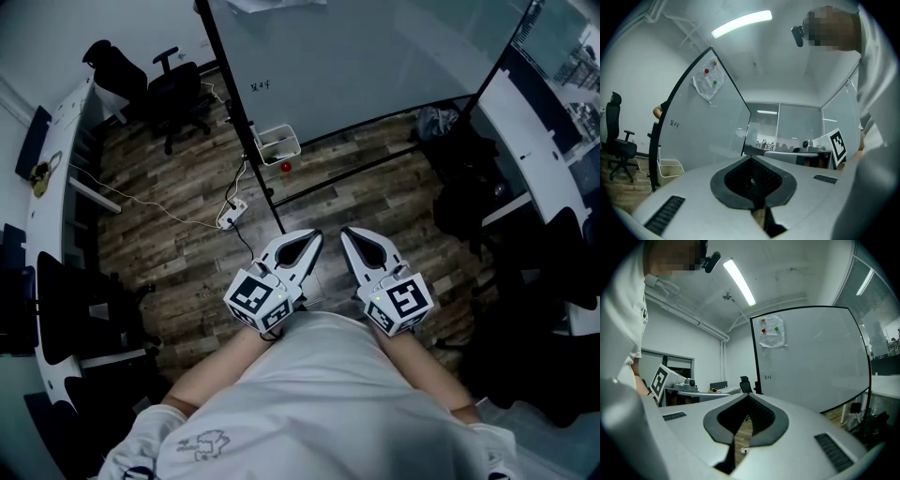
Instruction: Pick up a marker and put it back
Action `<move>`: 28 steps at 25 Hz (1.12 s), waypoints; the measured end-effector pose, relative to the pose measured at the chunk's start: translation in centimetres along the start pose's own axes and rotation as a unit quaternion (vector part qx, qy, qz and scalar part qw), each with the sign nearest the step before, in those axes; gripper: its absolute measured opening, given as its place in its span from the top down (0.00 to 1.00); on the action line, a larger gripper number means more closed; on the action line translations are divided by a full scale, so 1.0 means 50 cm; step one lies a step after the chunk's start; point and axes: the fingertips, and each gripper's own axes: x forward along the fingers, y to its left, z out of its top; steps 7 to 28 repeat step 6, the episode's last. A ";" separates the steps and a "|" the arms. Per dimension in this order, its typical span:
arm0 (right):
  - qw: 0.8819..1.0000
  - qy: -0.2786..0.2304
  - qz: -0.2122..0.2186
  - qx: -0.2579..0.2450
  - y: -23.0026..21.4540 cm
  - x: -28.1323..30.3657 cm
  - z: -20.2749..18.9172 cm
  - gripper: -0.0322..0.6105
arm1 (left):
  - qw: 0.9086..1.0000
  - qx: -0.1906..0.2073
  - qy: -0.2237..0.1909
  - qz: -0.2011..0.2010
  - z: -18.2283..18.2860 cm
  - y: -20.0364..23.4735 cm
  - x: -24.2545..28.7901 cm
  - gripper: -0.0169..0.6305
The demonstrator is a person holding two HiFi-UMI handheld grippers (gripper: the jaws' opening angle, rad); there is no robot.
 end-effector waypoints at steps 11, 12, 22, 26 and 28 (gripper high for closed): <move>1.000 0.000 0.000 -0.010 0.027 -0.010 0.003 0.94 | 1.000 -0.001 -0.006 0.000 0.007 -0.005 -0.019 0.96; 1.000 0.000 0.000 -0.010 0.027 -0.010 0.003 0.94 | 1.000 -0.001 -0.006 0.000 0.007 -0.005 -0.019 0.96; 1.000 0.000 0.000 -0.010 0.027 -0.010 0.003 0.94 | 1.000 -0.001 -0.006 0.000 0.007 -0.005 -0.019 0.96; 1.000 0.000 0.000 -0.010 0.027 -0.010 0.003 0.94 | 1.000 -0.001 -0.006 0.000 0.007 -0.005 -0.019 0.96; 1.000 0.000 0.000 -0.010 0.027 -0.010 0.003 0.94 | 1.000 -0.001 -0.006 0.000 0.007 -0.005 -0.019 0.96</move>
